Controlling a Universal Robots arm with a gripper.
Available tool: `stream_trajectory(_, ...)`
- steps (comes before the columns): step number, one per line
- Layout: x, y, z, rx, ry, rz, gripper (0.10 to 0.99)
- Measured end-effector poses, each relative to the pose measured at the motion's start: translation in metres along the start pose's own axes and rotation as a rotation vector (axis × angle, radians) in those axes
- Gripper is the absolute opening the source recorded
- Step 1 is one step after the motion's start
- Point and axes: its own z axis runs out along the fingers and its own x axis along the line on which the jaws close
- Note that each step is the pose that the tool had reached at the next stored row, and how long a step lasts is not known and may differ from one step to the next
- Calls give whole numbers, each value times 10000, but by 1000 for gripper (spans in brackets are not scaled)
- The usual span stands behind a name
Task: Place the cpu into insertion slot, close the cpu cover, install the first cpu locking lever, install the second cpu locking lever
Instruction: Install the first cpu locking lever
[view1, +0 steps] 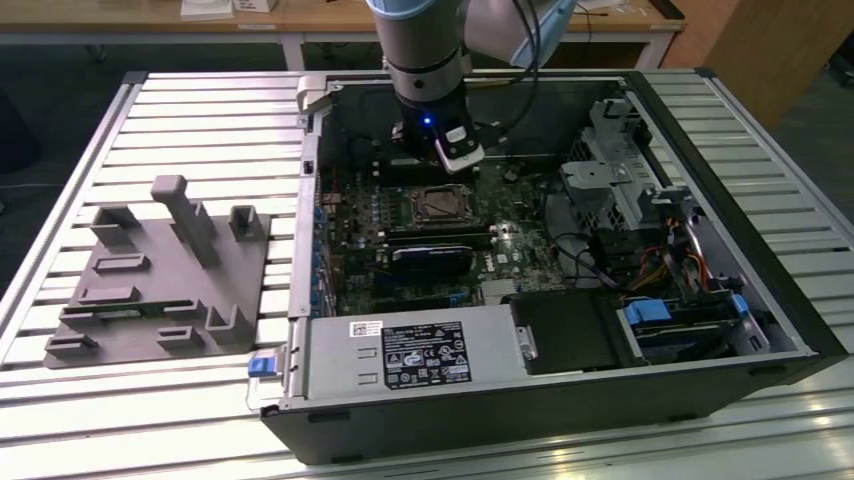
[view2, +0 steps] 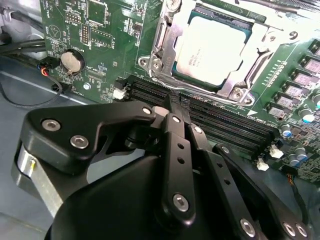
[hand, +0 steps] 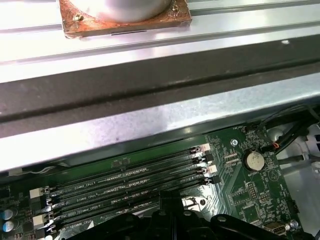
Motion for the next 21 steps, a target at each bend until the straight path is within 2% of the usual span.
stream_trajectory(2,-2,0,2,83,77,6,106)
stream_trajectory(7,-6,-2,15,465,333,11,106)
stream_trajectory(11,-10,-5,26,670,525,26,106)
stream_trajectory(14,-14,-11,30,854,638,26,106)
stream_trajectory(17,-20,-19,31,1085,698,11,106)
stream_trajectory(21,-22,-23,33,1512,620,-61,106)
